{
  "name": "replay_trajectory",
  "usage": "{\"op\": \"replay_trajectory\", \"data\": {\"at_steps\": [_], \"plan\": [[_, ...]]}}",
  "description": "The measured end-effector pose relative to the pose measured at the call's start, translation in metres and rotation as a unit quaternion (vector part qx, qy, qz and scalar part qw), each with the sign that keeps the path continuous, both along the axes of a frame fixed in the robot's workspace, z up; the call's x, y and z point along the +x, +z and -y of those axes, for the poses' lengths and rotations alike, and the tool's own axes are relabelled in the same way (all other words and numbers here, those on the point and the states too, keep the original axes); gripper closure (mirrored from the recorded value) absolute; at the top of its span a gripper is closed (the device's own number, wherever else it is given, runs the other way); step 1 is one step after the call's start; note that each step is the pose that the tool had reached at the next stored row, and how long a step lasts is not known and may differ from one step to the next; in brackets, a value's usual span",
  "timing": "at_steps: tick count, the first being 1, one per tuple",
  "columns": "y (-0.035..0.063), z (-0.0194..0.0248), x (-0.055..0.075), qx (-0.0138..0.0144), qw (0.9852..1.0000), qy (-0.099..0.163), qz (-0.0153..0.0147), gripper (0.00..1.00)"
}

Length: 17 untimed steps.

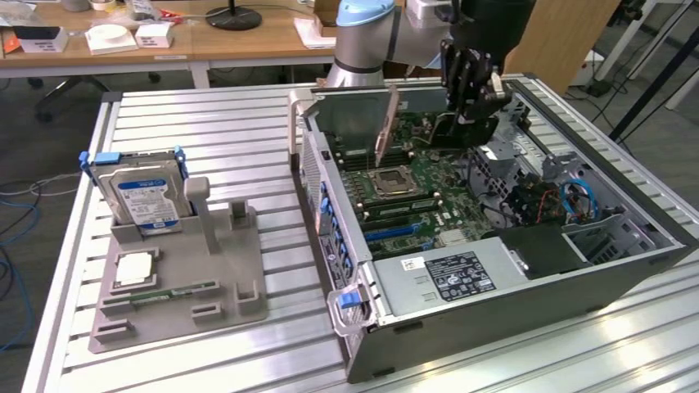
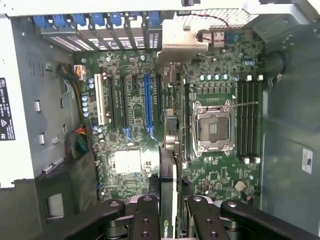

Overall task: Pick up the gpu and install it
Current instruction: 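Insert the gpu into the slot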

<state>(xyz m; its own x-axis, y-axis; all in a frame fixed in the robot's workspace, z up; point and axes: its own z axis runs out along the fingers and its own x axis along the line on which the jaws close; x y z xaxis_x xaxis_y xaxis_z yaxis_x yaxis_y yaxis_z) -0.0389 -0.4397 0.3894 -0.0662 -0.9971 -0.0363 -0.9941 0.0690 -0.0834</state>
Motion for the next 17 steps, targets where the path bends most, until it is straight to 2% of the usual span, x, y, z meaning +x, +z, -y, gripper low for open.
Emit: {"op": "replay_trajectory", "data": {"at_steps": [5,6,8,10,11,15,17], "plan": [[-0.0087,0.0003,-0.002,0.0,0.9999,0.012,0.0001,0.74],[-0.0098,0.0003,-0.002,0.0,0.9999,0.013,0.0011,0.74],[-0.0116,0.0004,-0.003,-0.0001,0.9999,0.013,0.0063,0.74],[-0.0132,0.0004,-0.006,-0.0003,0.9998,0.013,0.0132,0.74],[-0.0143,0.0004,-0.008,-0.0002,0.9998,0.013,0.0157,0.74],[-0.019,0.0004,-0.018,-0.0004,0.9996,0.013,0.0231,0.74],[-0.0224,0.0004,-0.02,-0.0003,0.9996,0.013,0.0248,0.74]]}}
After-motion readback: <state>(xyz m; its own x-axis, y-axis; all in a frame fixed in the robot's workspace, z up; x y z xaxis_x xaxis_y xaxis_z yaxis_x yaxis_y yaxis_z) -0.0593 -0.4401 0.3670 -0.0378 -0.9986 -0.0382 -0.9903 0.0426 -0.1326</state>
